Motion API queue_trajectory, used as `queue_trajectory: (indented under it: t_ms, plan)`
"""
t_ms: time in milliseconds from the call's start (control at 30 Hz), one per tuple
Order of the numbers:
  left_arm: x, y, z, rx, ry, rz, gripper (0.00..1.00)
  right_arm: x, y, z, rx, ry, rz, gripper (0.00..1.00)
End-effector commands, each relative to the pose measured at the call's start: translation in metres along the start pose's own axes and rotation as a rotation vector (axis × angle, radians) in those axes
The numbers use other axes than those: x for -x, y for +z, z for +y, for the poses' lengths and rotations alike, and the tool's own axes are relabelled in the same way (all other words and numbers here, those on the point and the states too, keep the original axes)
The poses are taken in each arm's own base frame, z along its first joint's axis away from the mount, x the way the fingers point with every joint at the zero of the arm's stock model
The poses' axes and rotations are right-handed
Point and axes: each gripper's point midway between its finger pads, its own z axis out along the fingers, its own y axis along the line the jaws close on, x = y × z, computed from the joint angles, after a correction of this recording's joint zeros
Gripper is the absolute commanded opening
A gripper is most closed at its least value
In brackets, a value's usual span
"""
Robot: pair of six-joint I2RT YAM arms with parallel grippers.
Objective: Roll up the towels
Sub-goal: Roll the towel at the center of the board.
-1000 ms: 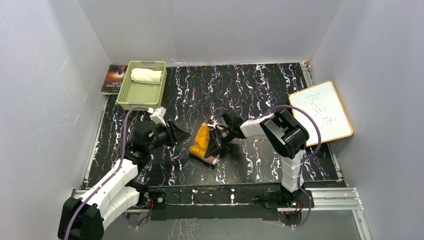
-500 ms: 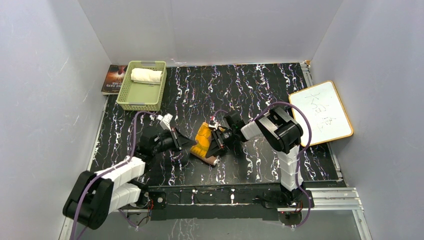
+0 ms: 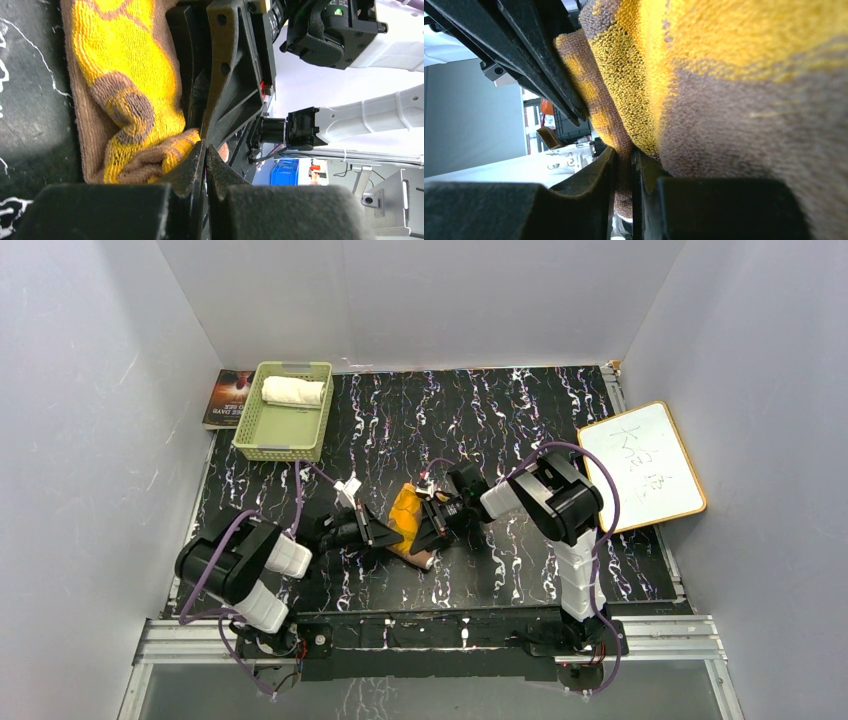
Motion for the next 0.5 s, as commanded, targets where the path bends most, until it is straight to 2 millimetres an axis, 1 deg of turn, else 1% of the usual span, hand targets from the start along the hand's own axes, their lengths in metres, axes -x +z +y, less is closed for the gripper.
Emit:
queue_trajectory:
  t_ms: [0,100,200,333,467]
  plan:
    - [0.025,0.011,-0.017,-0.079,0.113,-0.074,0.0,-0.012,0.001,-0.039,-0.123,0.263,-0.011,0.14]
    - [0.033,0.017,-0.01,-0.052,0.128,-0.091,0.0,-0.013,0.001,-0.042,-0.146,0.265,-0.013,0.21]
    - [0.035,0.021,0.0,-0.022,0.136,-0.096,0.0,-0.011,-0.001,-0.044,-0.18,0.252,-0.019,0.27]
    - [0.028,0.023,0.02,0.026,0.124,-0.087,0.0,-0.004,-0.004,-0.044,-0.232,0.232,-0.046,0.28]
    - [0.021,0.025,0.033,0.048,0.103,-0.088,0.0,0.0,-0.006,-0.044,-0.263,0.227,-0.06,0.3]
